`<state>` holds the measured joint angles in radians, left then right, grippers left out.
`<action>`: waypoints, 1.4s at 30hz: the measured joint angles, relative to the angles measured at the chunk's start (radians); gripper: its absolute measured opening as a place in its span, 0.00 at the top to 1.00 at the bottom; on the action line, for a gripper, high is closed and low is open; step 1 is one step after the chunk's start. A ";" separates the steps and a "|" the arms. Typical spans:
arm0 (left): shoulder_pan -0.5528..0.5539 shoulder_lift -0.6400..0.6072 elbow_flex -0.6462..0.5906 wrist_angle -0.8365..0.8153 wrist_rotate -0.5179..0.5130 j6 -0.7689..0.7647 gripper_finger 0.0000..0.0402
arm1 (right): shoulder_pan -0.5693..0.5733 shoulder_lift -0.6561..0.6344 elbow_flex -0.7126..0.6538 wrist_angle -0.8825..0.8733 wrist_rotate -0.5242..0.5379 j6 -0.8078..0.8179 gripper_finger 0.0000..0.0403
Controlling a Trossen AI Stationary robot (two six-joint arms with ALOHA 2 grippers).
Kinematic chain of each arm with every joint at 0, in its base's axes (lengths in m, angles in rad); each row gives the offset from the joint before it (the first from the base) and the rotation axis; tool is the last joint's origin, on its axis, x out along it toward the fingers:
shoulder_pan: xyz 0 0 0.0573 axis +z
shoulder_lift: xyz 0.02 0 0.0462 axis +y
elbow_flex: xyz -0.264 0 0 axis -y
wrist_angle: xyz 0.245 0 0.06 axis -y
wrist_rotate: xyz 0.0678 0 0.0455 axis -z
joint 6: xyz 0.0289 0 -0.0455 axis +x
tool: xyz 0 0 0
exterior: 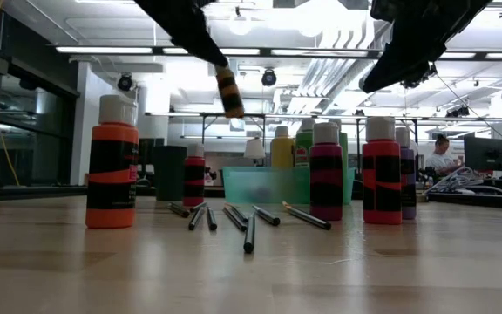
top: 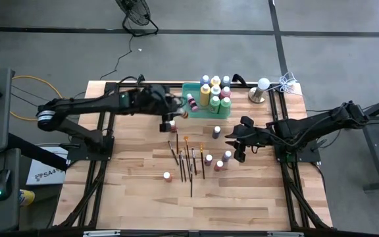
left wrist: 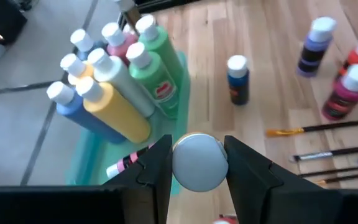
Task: Pick & Place Paint Supplies
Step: Put the small yellow paint bottle into the green bin
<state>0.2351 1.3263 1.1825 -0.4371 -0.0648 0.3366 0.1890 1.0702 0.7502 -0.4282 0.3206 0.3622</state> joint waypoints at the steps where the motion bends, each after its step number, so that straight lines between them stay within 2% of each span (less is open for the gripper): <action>1: 0.022 0.025 0.012 0.001 0.015 0.000 0.71 | 0.000 0.000 0.000 0.000 0.001 0.000 0.74; 9: 0.102 0.241 0.120 0.052 0.029 -0.054 0.71 | 0.000 0.000 0.000 0.000 0.021 0.000 0.74; 14: 0.099 0.366 0.187 0.104 -0.016 -0.056 0.71 | 0.000 0.000 0.000 -0.001 0.021 0.000 0.74; 20: 0.099 0.472 0.243 0.173 -0.024 -0.054 0.71 | 0.000 0.000 0.000 -0.001 0.021 0.000 0.74; 31: 0.099 0.575 0.263 0.230 -0.028 -0.079 0.71 | 0.000 0.000 0.000 0.002 0.021 -0.003 0.74; 42: 0.099 0.590 0.261 0.249 -0.022 -0.138 0.71 | 0.000 0.000 0.000 0.007 0.021 0.000 0.74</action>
<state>0.3344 1.9163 1.4437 -0.1881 -0.0872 0.1989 0.1890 1.0702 0.7506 -0.4209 0.3416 0.3618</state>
